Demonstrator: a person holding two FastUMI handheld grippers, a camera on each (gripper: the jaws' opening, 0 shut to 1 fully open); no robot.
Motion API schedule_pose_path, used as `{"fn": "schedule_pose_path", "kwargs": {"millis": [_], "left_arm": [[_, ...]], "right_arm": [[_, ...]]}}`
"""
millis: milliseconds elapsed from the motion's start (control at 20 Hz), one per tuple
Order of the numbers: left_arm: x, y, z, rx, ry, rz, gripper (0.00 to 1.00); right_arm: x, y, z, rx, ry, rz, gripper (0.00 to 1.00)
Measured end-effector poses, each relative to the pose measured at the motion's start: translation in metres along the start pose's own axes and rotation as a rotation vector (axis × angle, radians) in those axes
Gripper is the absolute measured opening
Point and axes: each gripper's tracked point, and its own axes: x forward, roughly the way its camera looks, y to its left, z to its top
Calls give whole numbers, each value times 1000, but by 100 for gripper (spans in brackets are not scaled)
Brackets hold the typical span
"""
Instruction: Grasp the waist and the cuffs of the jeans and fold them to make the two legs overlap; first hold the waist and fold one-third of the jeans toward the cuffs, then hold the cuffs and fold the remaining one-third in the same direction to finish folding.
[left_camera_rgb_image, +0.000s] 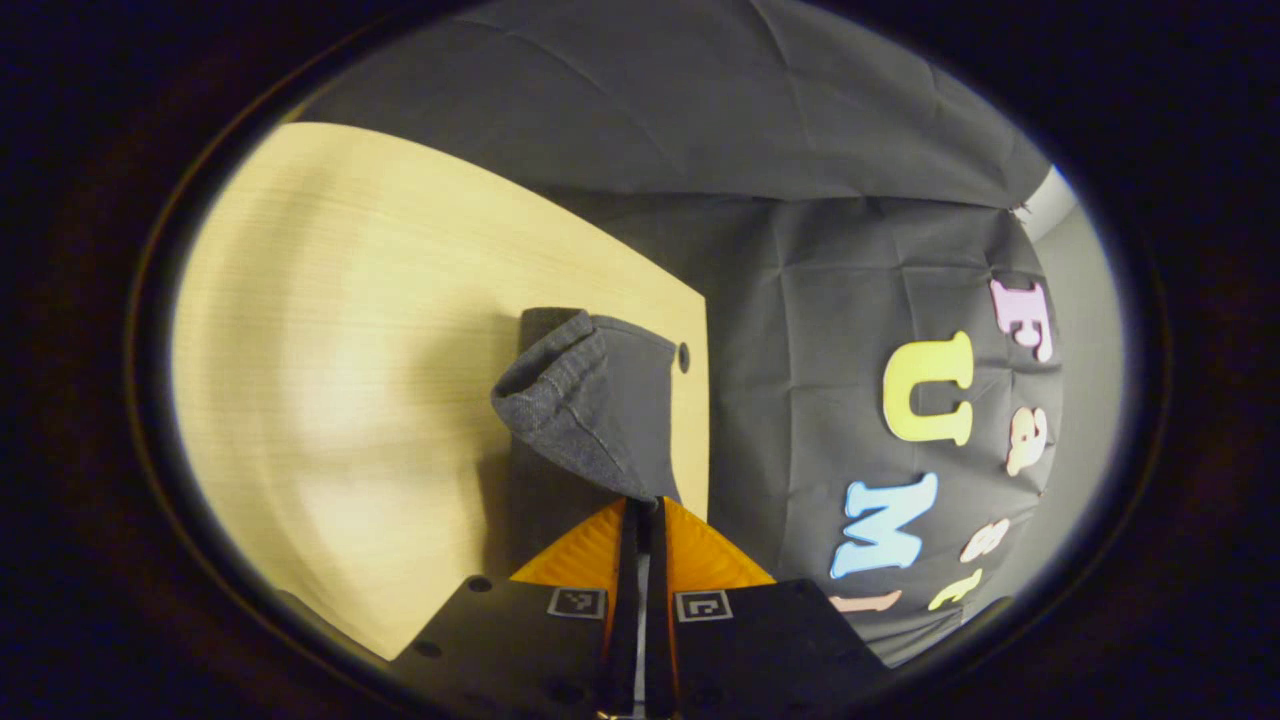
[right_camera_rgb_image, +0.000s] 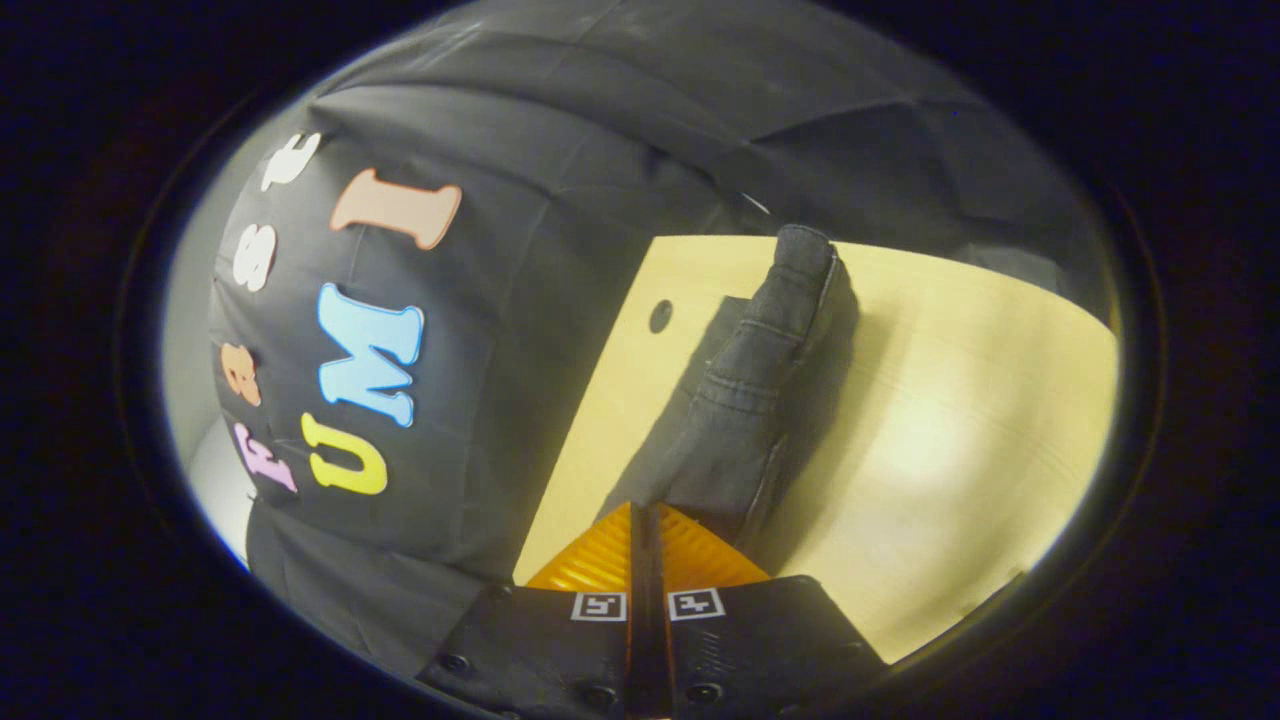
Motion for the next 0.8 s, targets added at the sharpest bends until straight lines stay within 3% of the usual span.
{"fn": "schedule_pose_path", "kwargs": {"millis": [200,400,650,800], "left_arm": [[51,-46,2,72,33,-19,12],[119,-71,-12,130,61,-1,11],[190,-65,-13,196,38,88,11],[208,-45,-5,293,-6,184,12]], "right_arm": [[46,26,47,-64,-36,17,0],[85,10,58,-113,11,-57,0],[129,-20,70,-64,7,-143,0],[137,-39,63,-97,6,-201,0]]}}
